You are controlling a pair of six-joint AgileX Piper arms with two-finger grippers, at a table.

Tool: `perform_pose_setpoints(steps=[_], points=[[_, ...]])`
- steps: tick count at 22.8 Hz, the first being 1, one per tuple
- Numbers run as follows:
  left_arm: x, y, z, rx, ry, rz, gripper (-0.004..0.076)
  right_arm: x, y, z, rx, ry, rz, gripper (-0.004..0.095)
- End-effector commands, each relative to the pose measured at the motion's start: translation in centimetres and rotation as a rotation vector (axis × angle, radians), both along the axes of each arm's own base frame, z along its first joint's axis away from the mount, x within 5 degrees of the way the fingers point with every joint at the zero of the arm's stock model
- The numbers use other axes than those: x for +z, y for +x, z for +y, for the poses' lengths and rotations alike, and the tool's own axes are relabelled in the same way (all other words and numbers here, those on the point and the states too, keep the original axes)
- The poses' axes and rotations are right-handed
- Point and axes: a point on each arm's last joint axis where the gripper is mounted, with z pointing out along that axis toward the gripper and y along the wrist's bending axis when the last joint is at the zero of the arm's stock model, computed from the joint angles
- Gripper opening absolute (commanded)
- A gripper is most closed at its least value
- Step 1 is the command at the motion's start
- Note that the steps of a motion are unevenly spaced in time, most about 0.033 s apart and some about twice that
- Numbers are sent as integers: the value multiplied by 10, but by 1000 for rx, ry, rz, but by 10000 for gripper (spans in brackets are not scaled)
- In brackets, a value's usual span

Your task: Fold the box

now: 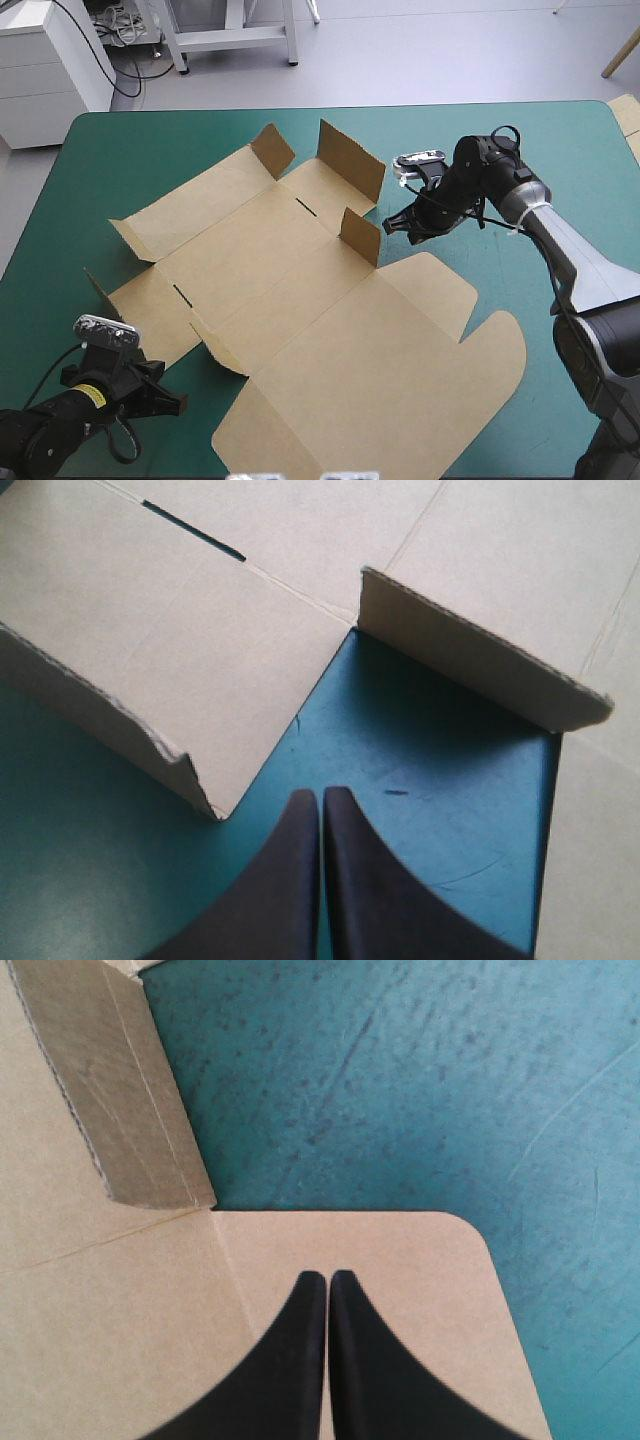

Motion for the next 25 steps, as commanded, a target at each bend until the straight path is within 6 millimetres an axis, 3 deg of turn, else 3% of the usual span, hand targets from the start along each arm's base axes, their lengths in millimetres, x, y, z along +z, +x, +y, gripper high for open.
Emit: perform_pose_setpoints(steps=[1, 5, 9, 13, 20, 25], points=[[11, 5, -2, 9, -31, -67, -8, 40, -9, -4, 11, 23, -86, -2], [11, 5, -2, 9, -31, -67, -8, 86, -19, -12, -43, 28, -221, -2], [11, 5, -2, 9, -33, -67, -8, 125, -43, -27, -72, -25, -352, -2], [10, 5, -2, 14, -35, -66, -8, 146, -61, -31, -75, 0, -410, -2], [9, 6, -2, 18, -44, -79, -8, 164, -80, -34, -85, 43, -454, -2], [9, 6, -2, 18, -48, -78, -8, 148, -75, -33, -82, 18, -406, -2]])
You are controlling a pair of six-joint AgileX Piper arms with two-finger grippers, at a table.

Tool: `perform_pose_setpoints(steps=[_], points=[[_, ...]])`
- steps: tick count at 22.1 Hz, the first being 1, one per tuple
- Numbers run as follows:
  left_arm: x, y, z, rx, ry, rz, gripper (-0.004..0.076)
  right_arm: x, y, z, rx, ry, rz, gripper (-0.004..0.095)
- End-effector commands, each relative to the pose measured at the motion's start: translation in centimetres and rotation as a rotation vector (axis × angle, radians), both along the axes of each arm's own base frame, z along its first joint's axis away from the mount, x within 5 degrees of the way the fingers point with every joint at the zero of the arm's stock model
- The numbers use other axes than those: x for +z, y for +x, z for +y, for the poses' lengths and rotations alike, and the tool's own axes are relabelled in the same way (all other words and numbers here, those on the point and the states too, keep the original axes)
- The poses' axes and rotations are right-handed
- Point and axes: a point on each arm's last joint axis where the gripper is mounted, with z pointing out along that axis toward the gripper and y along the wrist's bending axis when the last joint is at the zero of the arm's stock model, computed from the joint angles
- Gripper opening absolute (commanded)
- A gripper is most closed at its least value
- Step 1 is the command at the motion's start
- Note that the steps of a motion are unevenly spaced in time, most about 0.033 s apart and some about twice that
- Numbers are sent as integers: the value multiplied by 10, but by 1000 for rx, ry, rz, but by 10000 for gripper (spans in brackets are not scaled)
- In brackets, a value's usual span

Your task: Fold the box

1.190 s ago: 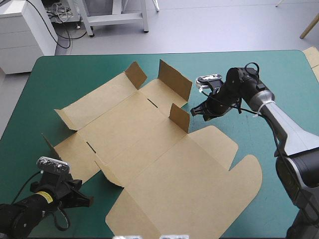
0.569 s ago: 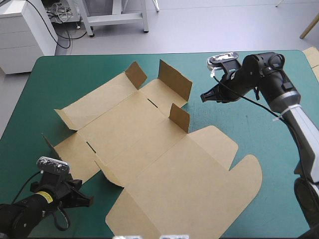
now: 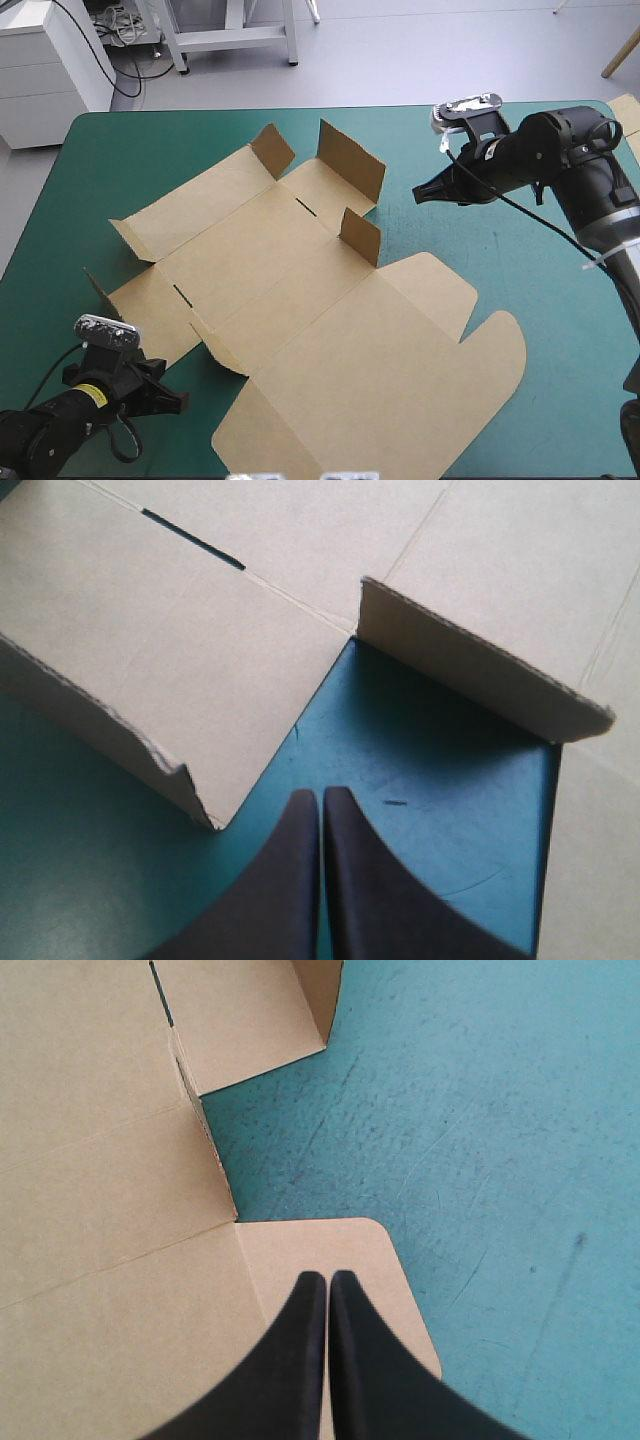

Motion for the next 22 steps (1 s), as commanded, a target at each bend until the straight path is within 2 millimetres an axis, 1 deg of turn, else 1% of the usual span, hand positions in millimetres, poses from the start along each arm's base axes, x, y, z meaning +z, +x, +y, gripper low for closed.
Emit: perform_pose_setpoints(steps=[1, 4, 6, 7, 8, 9, 12, 20, 22], points=[[11, 5, -2, 14, -38, -66, -8, 11, -5, -4, -3, 4, -69, -2], [11, 5, -2, 14, -38, -66, -8, 7, -5, -5, -3, -12, -58, 7], [11, 5, -2, 14, -38, -66, -8, 7, -5, -5, -3, -12, -58, 62], [11, 5, -2, 14, -38, -66, -8, 7, -5, -5, -3, -12, -58, 142], [11, 5, -2, 14, -38, -66, -8, 7, -5, -5, -17, -5, -54, 190], [11, 5, -2, 14, -38, -66, -8, 7, -5, -6, -30, 0, -51, 275], [11, 5, -2, 14, -38, -66, -8, 7, -4, -6, -31, 0, -51, 423], [11, 5, -2, 14, -38, -66, -8, 5, -4, -7, -34, -15, -52, 569], [11, 5, -2, 14, -38, -66, -8, 5, -4, -7, -34, -15, -52, 585]])
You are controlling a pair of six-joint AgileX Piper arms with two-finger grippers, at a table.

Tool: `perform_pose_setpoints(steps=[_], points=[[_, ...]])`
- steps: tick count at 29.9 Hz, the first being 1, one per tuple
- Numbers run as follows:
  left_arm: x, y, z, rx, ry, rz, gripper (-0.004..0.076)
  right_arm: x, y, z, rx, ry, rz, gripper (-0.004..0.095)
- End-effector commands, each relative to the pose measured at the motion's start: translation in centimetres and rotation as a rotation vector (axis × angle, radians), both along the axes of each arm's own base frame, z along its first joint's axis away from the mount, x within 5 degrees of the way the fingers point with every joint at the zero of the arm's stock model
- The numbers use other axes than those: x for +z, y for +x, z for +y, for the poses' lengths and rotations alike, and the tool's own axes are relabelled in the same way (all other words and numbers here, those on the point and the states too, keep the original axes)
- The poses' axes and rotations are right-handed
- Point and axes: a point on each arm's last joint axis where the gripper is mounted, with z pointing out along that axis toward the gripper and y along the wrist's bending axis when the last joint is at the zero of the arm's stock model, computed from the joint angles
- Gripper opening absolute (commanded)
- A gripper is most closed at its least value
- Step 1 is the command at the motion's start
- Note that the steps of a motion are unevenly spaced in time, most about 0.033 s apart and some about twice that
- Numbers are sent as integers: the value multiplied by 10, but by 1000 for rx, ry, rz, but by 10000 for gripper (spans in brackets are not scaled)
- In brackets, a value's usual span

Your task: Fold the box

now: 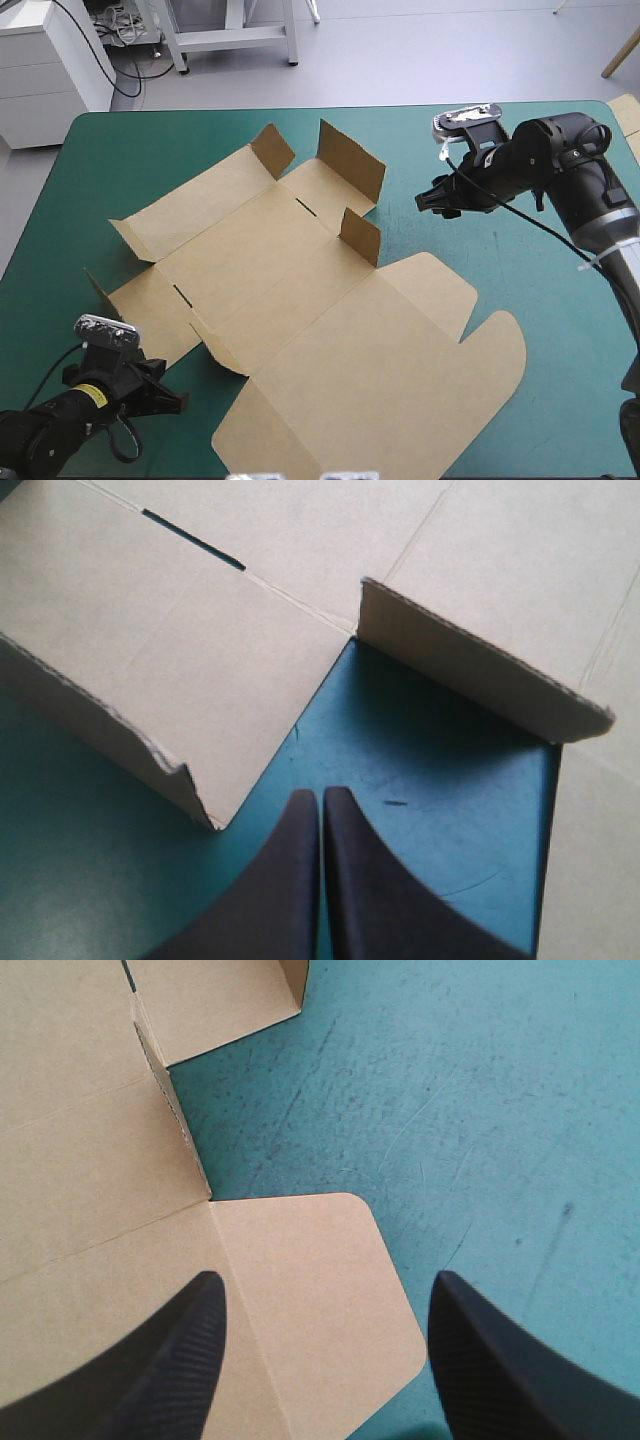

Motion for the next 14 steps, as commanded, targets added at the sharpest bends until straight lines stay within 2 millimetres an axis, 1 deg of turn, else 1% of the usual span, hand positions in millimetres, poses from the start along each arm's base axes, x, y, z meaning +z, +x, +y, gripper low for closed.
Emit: perform_pose_setpoints(steps=[1, 14], points=[[11, 5, -2, 14, -38, -65, -8, 19, -6, -4, -10, 20, -92, 586], [11, 5, -2, 14, -38, -65, -8, 20, -6, 2, 2, 88, -92, 578]])
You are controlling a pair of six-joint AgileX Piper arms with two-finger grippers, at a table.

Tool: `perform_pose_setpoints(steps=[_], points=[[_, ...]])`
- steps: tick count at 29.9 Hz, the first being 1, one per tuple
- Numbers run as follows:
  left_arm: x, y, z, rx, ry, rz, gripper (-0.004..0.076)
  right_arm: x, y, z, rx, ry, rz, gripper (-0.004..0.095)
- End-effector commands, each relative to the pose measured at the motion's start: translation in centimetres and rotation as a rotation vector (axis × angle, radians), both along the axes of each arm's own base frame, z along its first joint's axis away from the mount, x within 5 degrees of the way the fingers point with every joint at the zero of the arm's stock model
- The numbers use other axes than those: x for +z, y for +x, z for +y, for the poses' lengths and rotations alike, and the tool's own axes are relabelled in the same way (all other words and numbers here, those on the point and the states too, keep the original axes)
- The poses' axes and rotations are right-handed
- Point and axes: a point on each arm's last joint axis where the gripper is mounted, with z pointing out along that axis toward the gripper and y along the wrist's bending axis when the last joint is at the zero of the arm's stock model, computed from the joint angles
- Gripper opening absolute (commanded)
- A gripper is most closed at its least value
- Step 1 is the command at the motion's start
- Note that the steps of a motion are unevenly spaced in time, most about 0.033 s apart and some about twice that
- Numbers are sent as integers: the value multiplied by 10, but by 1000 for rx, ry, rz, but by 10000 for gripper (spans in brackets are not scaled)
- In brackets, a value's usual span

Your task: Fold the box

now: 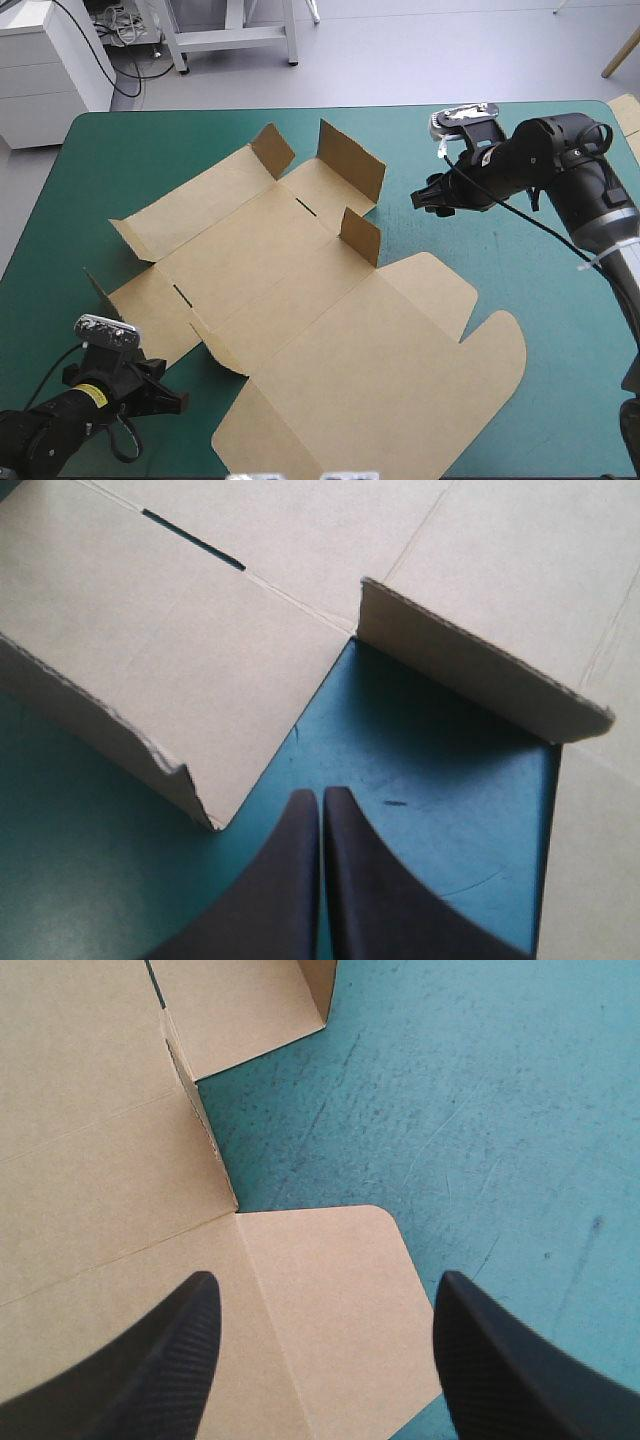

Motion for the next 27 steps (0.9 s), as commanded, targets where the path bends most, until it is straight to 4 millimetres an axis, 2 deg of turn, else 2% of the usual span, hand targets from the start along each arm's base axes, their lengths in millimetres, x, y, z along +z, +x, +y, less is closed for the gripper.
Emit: perform_pose_setpoints(steps=[1, 15, 22, 27], points=[[11, 5, -2, 14, -38, -65, -8, 18, -5, -2, -6, 47, -85, 578], [11, 5, -2, 14, -36, -66, -8, -7, 18, 17, 133, 89, -13, 578], [11, 5, -2, 14, -38, -66, -8, -3, 38, 28, 172, 143, -26, 578], [11, 5, -2, 14, -38, -66, -8, -2, 51, 43, 225, 232, -19, 578]])
